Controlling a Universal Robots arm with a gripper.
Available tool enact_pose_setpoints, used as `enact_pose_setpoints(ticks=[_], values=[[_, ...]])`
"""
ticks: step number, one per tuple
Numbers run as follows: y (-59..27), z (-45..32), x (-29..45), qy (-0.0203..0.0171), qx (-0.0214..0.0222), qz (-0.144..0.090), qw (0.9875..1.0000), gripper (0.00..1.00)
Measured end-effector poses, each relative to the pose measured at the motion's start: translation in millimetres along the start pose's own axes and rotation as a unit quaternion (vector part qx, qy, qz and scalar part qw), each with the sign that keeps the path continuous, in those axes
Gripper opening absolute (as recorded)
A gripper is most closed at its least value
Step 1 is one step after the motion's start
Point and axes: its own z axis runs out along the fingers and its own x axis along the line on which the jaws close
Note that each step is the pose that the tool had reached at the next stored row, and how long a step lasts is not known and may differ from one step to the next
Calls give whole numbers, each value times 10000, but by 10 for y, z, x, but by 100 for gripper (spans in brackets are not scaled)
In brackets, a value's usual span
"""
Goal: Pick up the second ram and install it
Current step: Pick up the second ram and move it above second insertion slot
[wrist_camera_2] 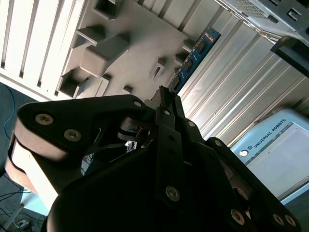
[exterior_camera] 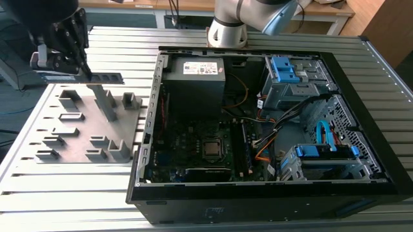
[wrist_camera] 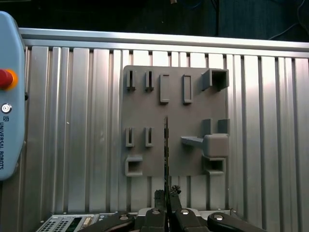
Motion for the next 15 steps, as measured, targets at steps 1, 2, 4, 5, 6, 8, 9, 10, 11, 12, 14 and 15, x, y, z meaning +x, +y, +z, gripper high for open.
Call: enact_pose_setpoints(ticks=[1, 2, 4, 5, 6, 8, 9, 10, 11, 12, 14, 15], values=[[-25, -2, 0, 0, -1, 0, 10000, 14], [-50, -3, 0, 0, -1, 0, 10000, 14], [-99, -6, -1, 0, -1, 0, 10000, 14], [-121, -7, -1, 0, -2, 0, 10000, 14], [-144, -8, -1, 0, -2, 0, 10000, 14], [-190, -10, -1, 0, -2, 0, 10000, 14], [-213, -11, -2, 0, -2, 0, 10000, 14], [-236, -13, -2, 0, -3, 0, 10000, 14], [-259, -14, -2, 0, -3, 0, 10000, 14], [-281, -15, -2, 0, -3, 0, 10000, 14], [-329, -18, -3, 0, -4, 0, 10000, 14], [-354, -20, -3, 0, -5, 0, 10000, 14]])
